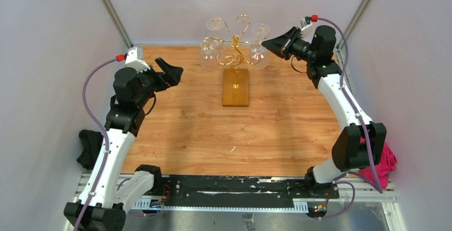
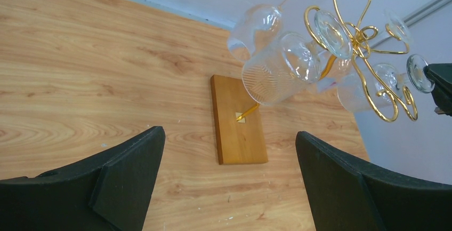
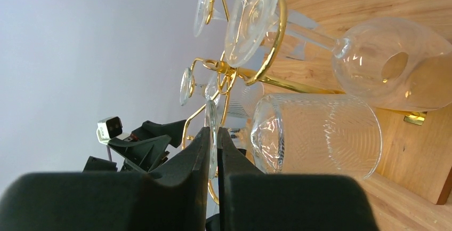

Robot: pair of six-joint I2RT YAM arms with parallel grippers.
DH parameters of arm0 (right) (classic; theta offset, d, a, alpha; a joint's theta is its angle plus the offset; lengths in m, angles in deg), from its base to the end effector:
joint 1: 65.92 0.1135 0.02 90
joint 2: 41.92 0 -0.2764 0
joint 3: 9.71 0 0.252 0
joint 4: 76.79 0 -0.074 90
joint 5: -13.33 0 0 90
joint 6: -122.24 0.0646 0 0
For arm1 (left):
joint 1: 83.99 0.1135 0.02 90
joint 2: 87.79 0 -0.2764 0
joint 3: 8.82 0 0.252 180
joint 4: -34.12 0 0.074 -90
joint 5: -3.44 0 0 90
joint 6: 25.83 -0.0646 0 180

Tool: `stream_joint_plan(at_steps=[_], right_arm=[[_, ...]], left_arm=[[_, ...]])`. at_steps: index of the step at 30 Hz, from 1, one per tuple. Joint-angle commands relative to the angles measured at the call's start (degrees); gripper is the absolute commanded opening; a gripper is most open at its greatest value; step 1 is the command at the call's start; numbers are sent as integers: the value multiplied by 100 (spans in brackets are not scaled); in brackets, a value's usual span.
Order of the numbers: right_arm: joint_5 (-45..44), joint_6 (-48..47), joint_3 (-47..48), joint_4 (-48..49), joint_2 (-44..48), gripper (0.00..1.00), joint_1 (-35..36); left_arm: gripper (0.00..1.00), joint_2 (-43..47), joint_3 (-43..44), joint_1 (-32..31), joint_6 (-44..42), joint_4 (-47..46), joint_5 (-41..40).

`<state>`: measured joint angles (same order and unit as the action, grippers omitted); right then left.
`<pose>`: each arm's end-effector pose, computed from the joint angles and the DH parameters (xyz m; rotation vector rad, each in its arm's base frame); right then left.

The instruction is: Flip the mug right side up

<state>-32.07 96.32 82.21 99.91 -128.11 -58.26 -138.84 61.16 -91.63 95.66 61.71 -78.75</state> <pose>0.3629 0.0946 0.4195 0.1558 1.7651 1.5374 0.2179 -0.0381 0.3894 -0.2623 1.7410 -0.6188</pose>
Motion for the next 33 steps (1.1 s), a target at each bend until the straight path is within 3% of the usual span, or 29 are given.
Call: stream_joint_plan(at_steps=[1, 22, 29, 33], right_arm=[[198, 86, -101, 290, 272, 0, -88], [418, -23, -1134, 141, 1255, 0, -544], [462, -613, -1265, -932, 2248, 0, -669], [337, -924, -1358, -1788, 3130, 0, -702]], left_arm=[[99, 33, -57, -18, -47, -41, -37], [99, 76, -92, -18, -45, -7, 146], [99, 131, -118, -18, -29, 13, 597], [85, 260, -285, -39, -50, -198, 1194]])
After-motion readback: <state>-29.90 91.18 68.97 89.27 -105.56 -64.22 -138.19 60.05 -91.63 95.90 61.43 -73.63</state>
